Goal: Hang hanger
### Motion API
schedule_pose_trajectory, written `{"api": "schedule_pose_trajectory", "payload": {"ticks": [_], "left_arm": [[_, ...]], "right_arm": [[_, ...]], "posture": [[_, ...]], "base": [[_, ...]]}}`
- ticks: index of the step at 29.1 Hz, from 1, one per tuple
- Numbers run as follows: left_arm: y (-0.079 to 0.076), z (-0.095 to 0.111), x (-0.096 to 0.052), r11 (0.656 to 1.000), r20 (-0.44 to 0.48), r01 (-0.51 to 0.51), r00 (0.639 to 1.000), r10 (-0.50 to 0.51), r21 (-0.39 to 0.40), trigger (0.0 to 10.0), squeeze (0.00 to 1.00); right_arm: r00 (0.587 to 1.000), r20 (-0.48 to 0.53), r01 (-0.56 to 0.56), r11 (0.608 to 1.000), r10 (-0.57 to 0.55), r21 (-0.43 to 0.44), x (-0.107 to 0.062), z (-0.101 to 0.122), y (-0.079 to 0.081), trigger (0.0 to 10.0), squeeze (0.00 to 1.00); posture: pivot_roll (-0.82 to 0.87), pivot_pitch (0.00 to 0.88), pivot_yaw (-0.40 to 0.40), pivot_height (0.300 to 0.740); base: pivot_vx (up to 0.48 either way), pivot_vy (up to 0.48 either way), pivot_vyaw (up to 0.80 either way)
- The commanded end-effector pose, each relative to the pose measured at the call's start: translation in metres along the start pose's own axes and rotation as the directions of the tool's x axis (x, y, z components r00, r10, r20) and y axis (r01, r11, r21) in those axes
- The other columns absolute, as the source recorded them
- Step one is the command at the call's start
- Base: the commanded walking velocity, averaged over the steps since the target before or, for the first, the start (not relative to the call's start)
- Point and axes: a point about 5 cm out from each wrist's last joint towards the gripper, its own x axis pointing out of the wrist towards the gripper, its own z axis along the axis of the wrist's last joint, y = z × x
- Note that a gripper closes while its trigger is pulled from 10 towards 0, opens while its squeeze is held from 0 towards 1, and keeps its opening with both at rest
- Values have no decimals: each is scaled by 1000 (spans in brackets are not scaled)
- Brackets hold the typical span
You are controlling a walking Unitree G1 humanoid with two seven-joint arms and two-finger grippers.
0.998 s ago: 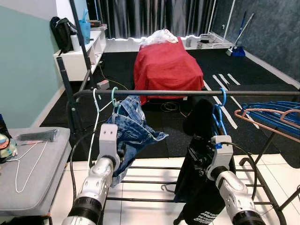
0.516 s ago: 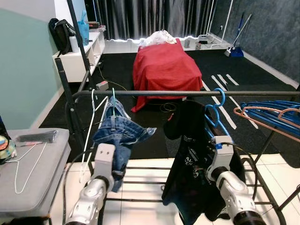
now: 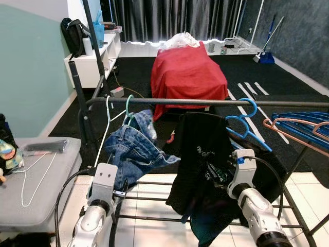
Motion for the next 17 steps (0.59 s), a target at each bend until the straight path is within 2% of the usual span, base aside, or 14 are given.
{"api": "schedule_pose_trajectory", "payload": {"ticks": [1,3,9,12,14,16,17], "left_arm": [[2,-6,-6,1000,-26,4,1000,-3,14,10000,0],[2,-6,-6,1000,-26,4,1000,-3,14,10000,0],[-4,-10,-19,999,-26,37,999,-37,10,10000,0],[-5,-10,-19,999,-25,43,999,-43,8,10000,0],[-7,-11,-19,997,-25,74,997,-74,9,10000,0],[-12,-10,-19,990,-25,139,990,-139,10,10000,0],[-12,-10,-19,990,-25,139,990,-139,10,10000,0]], "right_arm": [[1000,-7,4,1000,-4,10,-2,-2,-1,10000,0],[1000,-7,4,1000,-4,10,-2,-2,-1,10000,0],[1000,-12,2,1000,-2,5,-4,-3,-2,10000,0],[1000,-13,1,1000,-1,6,-4,-3,-2,10000,0],[1000,-17,0,1000,0,9,-4,-4,-2,10000,0],[1000,-19,0,1000,0,12,-5,-5,-2,10000,0],[1000,-19,0,1000,0,12,-5,-5,-2,10000,0]], "posture": [[-120,0,-18,740],[-120,0,-18,740],[-114,0,-27,740],[-114,0,-28,740],[-115,0,-25,740],[-116,0,-25,740],[-116,0,-25,740]], "base": [[-345,0,0],[-345,0,0],[-329,0,0],[-328,0,0],[-300,0,0],[0,0,0],[0,0,0]]}}
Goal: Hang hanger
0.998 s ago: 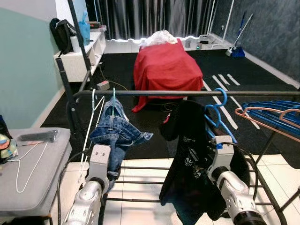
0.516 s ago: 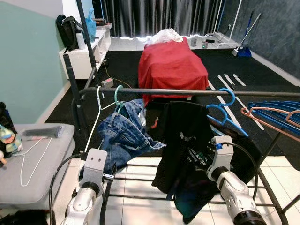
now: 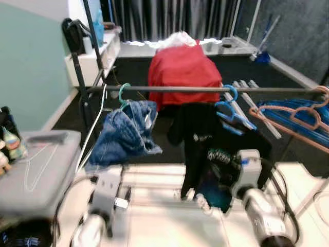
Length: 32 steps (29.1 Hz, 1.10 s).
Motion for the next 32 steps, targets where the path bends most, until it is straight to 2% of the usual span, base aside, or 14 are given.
{"api": "schedule_pose_trajectory", "payload": {"ticks": [1,5,10,11,14,16,18,20,22,23,24,26,28,32], "left_arm": [[-2,-1,-1,999,-8,42,999,-41,5,10000,0],[-7,1,-2,995,-1,102,995,-102,2,10000,0],[-14,3,-4,985,16,162,987,-161,-56,10000,0],[-16,2,-6,980,8,155,988,-155,-125,10000,0],[-17,1,-7,976,5,152,988,-153,-155,10000,0],[-18,1,-10,967,4,132,991,-134,-217,10000,0],[-18,1,-11,964,4,127,992,-129,-234,10000,0],[-21,-2,-21,953,-5,89,995,-95,-291,10000,0],[-20,-4,-29,948,-11,67,997,-74,-310,10000,0],[-16,-5,-35,955,-13,40,999,-46,-295,10000,0],[-16,-5,-35,955,-13,40,999,-46,-295,10000,0],[-9,-8,-43,965,-21,1,1000,-6,-263,10000,0],[-7,-10,-49,972,-26,-1,1000,-5,-236,10000,0],[-10,-11,-55,971,-28,27,999,-35,-240,10000,0]], "right_arm": [[1000,4,-4,1000,4,12,1,2,1,10000,0],[1000,4,-4,1000,4,14,0,1,1,10000,0],[1000,4,-2,1000,2,13,0,1,1,10000,0],[1000,3,1,1000,-1,6,-2,1,0,10000,0],[1000,2,2,1000,-2,3,-3,1,0,10000,0],[1000,0,3,1000,-3,14,-9,-2,1,10000,0],[1000,-1,4,1000,-3,17,-10,-3,1,10000,0],[999,-15,-33,999,34,26,-29,-14,12,10000,0],[997,-24,-66,997,67,45,-44,-20,21,10000,0],[995,-34,-88,994,90,60,-59,-27,29,10000,0],[995,-34,-88,994,90,60,-59,-27,29,10000,0],[993,-29,-111,989,114,96,-83,-36,42,10000,0],[994,-9,-103,989,105,111,-92,-37,46,10000,0],[996,24,-86,989,84,123,-99,-36,49,10000,0]], "posture": [[-118,0,-23,740],[-121,0,-21,740],[-123,0,-20,740],[-125,0,-16,740],[-125,0,-16,740],[-127,0,-13,740],[-127,0,-13,740],[-117,0,-17,740],[-106,0,-25,740],[-93,0,-41,740],[-93,0,-41,740],[-100,0,-35,740],[-95,0,-37,740],[-86,0,-39,740]], "base": [[0,0,0],[0,0,0],[0,0,0],[0,0,0],[0,0,0],[0,0,0],[0,0,0],[0,0,0],[0,0,0],[0,0,0],[0,0,0],[0,0,0],[0,0,0],[0,0,0]]}}
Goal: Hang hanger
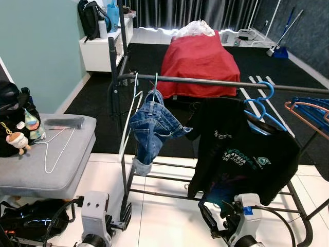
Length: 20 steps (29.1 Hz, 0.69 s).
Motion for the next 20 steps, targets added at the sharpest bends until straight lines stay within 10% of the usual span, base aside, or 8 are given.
{"api": "schedule_pose_trajectory", "payload": {"ticks": [1,8,20], "left_arm": [[-2,0,-4,999,-5,31,1000,-31,10,10000,0],[-5,11,10,988,60,109,993,-103,-105,10000,0],[-5,10,10,990,59,120,992,-116,-70,10000,0]], "right_arm": [[999,34,12,1000,-12,11,-3,3,2,10000,0],[995,98,2,1000,-5,31,5,21,7,10000,0],[995,103,-20,999,16,43,4,22,14,10000,0]], "posture": [[-86,0,-39,740],[-74,0,-30,740],[-109,0,-28,740]], "base": [[0,0,0],[0,0,0],[0,0,0]]}}
